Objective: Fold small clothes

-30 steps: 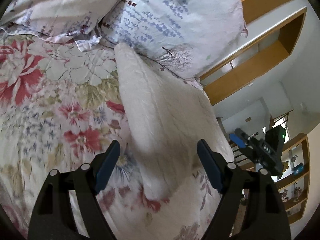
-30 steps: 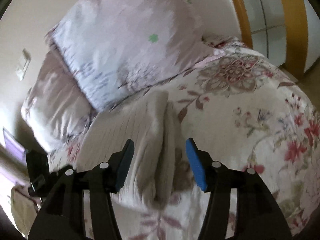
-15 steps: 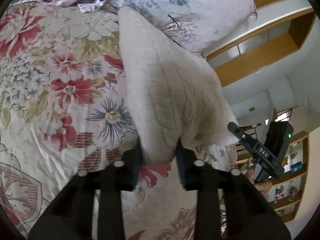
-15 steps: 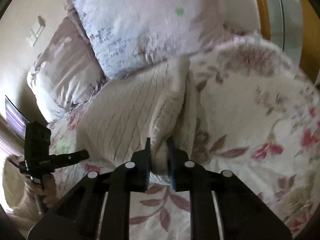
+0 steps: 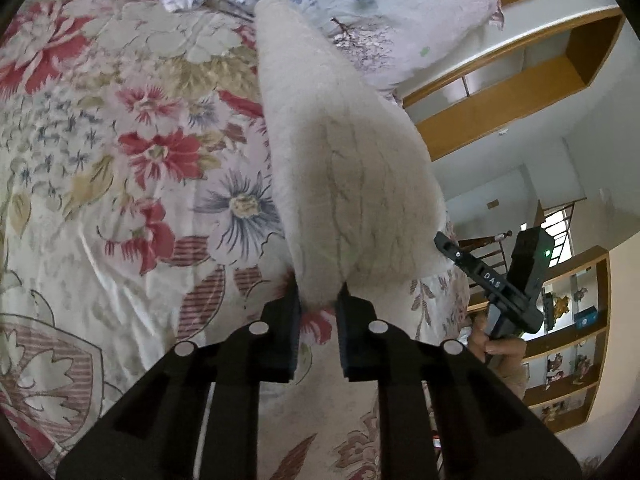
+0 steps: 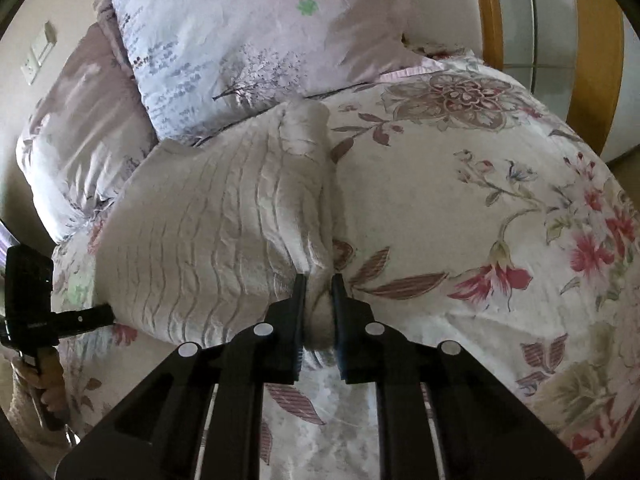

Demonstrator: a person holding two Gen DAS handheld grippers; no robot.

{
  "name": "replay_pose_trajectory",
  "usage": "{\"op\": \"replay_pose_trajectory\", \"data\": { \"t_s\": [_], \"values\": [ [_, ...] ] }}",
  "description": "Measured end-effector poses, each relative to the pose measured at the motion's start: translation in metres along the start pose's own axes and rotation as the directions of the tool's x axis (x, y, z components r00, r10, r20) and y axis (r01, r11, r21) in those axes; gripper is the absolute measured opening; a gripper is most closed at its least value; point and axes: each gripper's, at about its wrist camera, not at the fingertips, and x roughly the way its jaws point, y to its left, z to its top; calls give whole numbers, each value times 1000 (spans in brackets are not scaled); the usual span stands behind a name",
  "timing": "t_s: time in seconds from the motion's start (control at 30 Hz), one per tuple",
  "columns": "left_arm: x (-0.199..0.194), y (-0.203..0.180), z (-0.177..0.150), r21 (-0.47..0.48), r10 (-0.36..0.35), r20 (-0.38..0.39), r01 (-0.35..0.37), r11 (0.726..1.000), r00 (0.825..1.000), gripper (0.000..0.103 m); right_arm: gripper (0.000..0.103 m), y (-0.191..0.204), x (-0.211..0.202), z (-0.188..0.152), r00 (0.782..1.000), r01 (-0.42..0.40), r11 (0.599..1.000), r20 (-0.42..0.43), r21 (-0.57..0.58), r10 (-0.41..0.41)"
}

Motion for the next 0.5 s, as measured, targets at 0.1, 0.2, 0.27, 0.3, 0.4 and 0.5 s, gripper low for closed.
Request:
{"op": "replay_pose_trajectory", "data": {
  "t_s": [0.1, 0.2, 0.27, 0.3, 0.4, 0.5],
  "values": [
    [-4, -8, 5, 17, -3, 17, 3, 1000, 1000, 29, 29, -2, -11, 8, 998, -58, 998, 0, 35, 58],
    [-11, -11, 16, 8, 19, 77, -20, 1000, 997, 67, 58, -10, -23, 22, 990, -134, 984, 55, 113, 129],
    [-17, -13, 25, -1, 72, 122, -73, 997, 990, 74, 59, -17, -21, 35, 979, -197, 964, 83, 176, 185],
    [-18, -14, 31, -6, 80, 130, -79, 997, 988, 77, 59, -20, -14, 41, 975, -220, 952, 79, 211, 208],
    [-13, -14, 44, -39, 100, 136, -96, 995, 986, 80, 59, -25, 11, 57, 974, -226, 934, 29, 277, 227],
    [-6, -10, 53, -74, 128, 132, -119, 990, 983, 82, 59, -30, 37, 66, 966, -237, 908, -19, 344, 259]
  ]
}}
